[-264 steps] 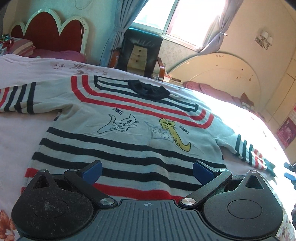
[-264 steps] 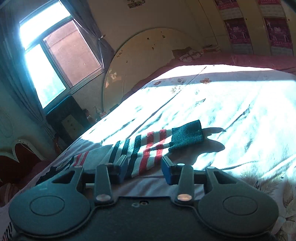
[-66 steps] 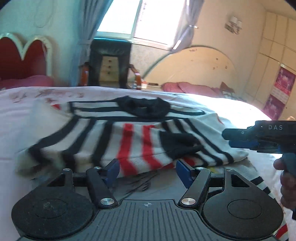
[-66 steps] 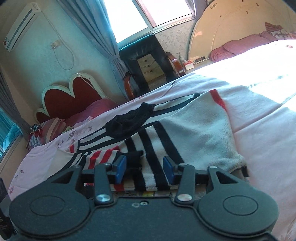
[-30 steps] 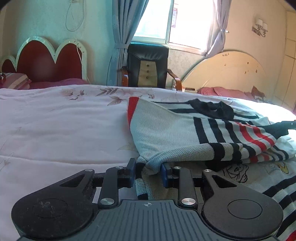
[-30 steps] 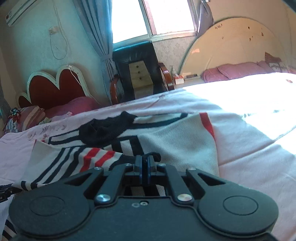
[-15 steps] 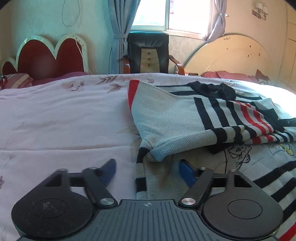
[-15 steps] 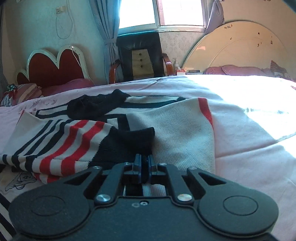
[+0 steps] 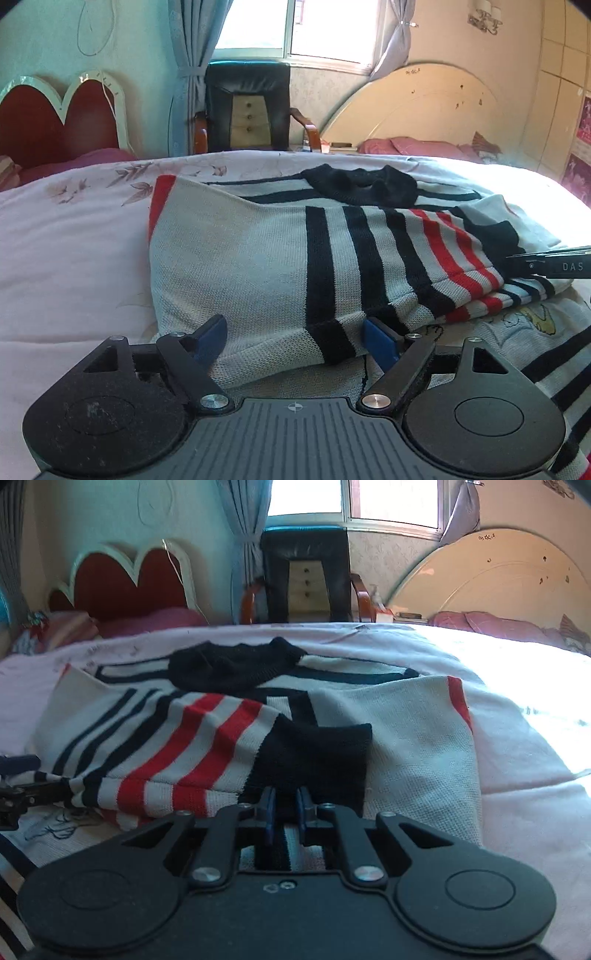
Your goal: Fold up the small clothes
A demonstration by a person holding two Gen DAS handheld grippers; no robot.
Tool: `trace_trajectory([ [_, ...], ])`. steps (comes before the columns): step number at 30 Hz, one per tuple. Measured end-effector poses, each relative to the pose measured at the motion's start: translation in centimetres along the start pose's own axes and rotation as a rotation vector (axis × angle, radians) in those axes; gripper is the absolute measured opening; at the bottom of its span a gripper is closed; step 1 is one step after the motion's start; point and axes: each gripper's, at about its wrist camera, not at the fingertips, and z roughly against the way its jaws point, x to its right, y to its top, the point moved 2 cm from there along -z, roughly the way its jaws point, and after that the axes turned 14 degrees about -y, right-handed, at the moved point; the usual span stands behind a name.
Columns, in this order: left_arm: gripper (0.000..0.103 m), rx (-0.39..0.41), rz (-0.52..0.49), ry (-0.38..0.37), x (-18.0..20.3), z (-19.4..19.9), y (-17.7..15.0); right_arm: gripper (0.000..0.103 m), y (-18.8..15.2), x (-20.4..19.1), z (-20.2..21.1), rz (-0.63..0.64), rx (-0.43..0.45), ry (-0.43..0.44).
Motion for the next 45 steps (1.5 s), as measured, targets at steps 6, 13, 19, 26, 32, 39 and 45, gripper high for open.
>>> trace_trajectory([
  [6, 0.081, 0.084, -0.005, 0.042, -3.2, -0.6, 5.0, 0.018, 2.4, 1.7, 0.4, -0.083, 0.071, 0.008],
  [13, 0.081, -0.015, -0.003, 0.008, -6.9, -7.1, 8.7, 0.016, 5.3, 0.1, -3.5, -0.069, 0.06, 0.011],
  [19, 0.081, -0.022, -0.002, 0.033, -8.8, -8.5, 7.1, 0.008, 4.6, 1.0, -6.2, -0.057, 0.021, -0.017],
  [26, 0.081, 0.027, -0.028, 0.054, -6.4, -6.4, 8.2, 0.018, 4.8, 2.4, -4.4, -0.081, 0.041, -0.001],
  [32, 0.081, 0.007, -0.08, -0.109, 2.6, -8.8, 8.0, 0.019, 4.9, -2.6, -2.6, 0.008, 0.079, 0.15],
  [39, 0.081, -0.012, -0.069, -0.009, 1.0, -6.4, 3.6, 0.012, 2.5, -1.1, -2.8, 0.09, 0.047, 0.071],
  [45, 0.085, -0.005, -0.058, 0.056, -1.3, -3.9, 2.2, 0.016, 0.7, 5.6, -2.3, -0.004, 0.02, -0.004],
])
